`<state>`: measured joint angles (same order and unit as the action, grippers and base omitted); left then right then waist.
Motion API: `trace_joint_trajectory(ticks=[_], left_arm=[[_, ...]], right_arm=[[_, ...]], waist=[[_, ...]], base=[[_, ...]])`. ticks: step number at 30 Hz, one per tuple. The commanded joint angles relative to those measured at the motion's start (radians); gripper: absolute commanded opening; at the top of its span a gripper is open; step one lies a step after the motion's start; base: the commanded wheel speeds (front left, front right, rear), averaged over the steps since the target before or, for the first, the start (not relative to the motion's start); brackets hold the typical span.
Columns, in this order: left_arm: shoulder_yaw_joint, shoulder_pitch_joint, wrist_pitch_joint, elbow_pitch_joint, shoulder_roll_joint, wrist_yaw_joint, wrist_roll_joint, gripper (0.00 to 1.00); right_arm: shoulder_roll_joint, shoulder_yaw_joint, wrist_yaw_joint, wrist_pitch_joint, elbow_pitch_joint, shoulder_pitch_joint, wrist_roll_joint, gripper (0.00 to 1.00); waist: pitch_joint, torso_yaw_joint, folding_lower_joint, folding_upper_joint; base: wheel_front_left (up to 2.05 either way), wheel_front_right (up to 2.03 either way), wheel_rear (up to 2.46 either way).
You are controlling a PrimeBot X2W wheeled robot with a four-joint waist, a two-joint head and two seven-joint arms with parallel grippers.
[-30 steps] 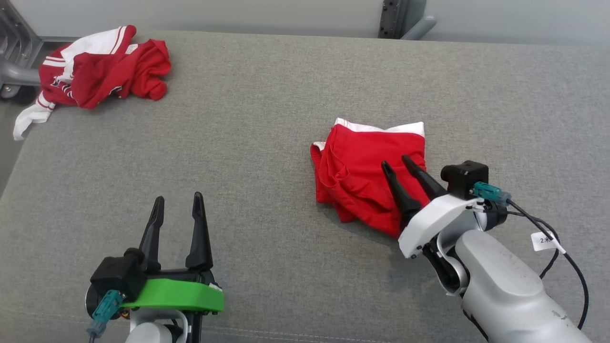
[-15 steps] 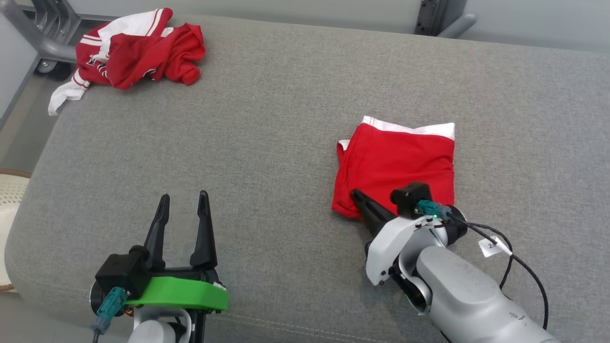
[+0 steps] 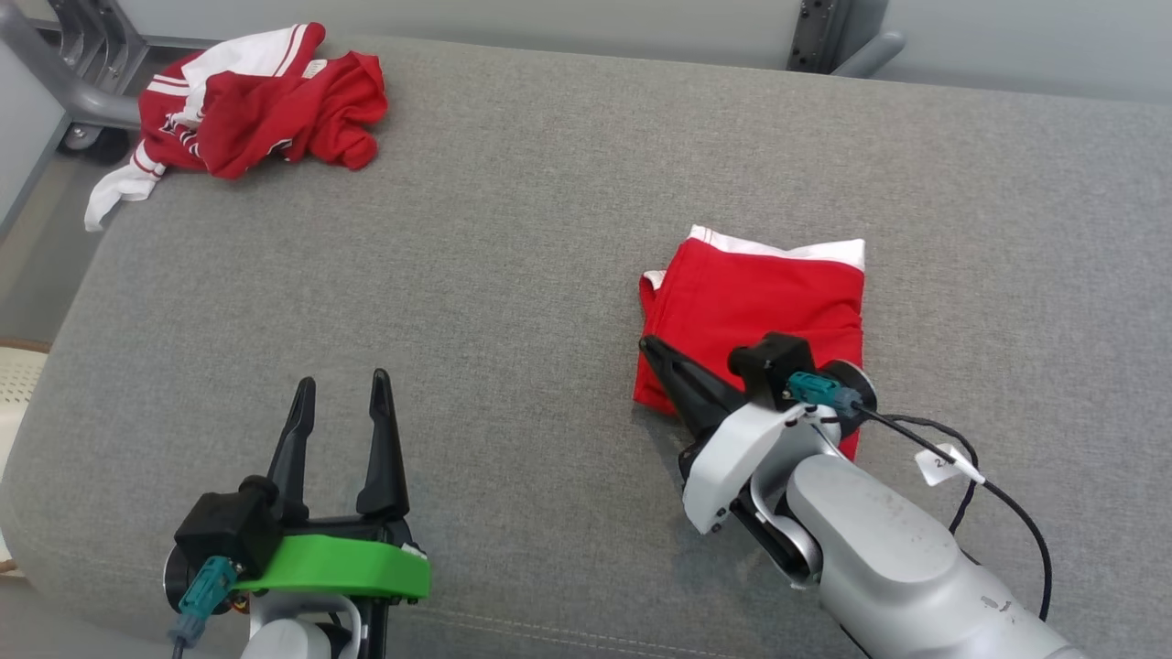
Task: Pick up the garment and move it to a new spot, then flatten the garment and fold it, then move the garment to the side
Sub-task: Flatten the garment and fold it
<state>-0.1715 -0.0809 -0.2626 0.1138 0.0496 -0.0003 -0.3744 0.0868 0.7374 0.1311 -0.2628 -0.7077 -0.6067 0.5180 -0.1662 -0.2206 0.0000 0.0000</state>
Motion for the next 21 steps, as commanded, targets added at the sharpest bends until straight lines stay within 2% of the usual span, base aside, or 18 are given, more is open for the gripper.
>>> trace_joint_trajectory(ticks=[1, 2, 4, 6, 7, 8, 21], left_arm=[[0.004, 0.011, -0.002, -0.002, 0.002, 0.0, 0.004, 1.0], [0.005, 0.011, -0.002, -0.003, 0.002, 0.0, 0.005, 1.0], [0.008, 0.013, -0.002, -0.004, 0.002, 0.0, 0.006, 1.0], [0.01, 0.015, -0.002, -0.004, 0.002, 0.001, 0.008, 1.0], [0.01, 0.015, -0.002, -0.004, 0.002, 0.001, 0.008, 1.0], [0.014, 0.015, -0.002, -0.003, 0.002, 0.002, 0.009, 1.0], [0.05, 0.014, -0.003, 0.005, 0.002, 0.009, 0.02, 1.0]], right_arm=[[0.012, -0.03, -0.001, -0.004, 0.039, 0.022, -0.025, 0.0], [0.017, -0.056, -0.001, -0.004, 0.069, 0.033, -0.038, 0.0], [0.023, -0.112, -0.001, -0.004, 0.128, 0.054, -0.08, 0.17], [0.025, -0.177, -0.001, -0.004, 0.185, 0.083, -0.12, 0.45], [0.025, -0.21, -0.001, -0.004, 0.21, 0.099, -0.14, 0.86], [0.025, -0.245, -0.001, -0.004, 0.237, 0.114, -0.159, 1.0], [-0.019, -0.631, -0.001, -0.004, 0.484, 0.34, -0.331, 1.0]], waist=[[0.007, 0.018, 0.0, 0.0], [0.01, 0.023, 0.0, 0.0], [0.015, 0.038, 0.0, 0.0], [0.021, 0.051, 0.0, 0.0], [0.024, 0.057, 0.0, 0.0], [0.027, 0.063, 0.0, 0.0], [0.045, 0.129, 0.0, 0.0]], base=[[0.0, 0.0, 0.0], [0.0, 0.0, 0.0], [0.0, 0.0, 0.0], [0.0, 0.0, 0.0], [0.0, 0.0, 0.0], [0.0, 0.0, 0.0], [0.0, 0.0, 0.0]])
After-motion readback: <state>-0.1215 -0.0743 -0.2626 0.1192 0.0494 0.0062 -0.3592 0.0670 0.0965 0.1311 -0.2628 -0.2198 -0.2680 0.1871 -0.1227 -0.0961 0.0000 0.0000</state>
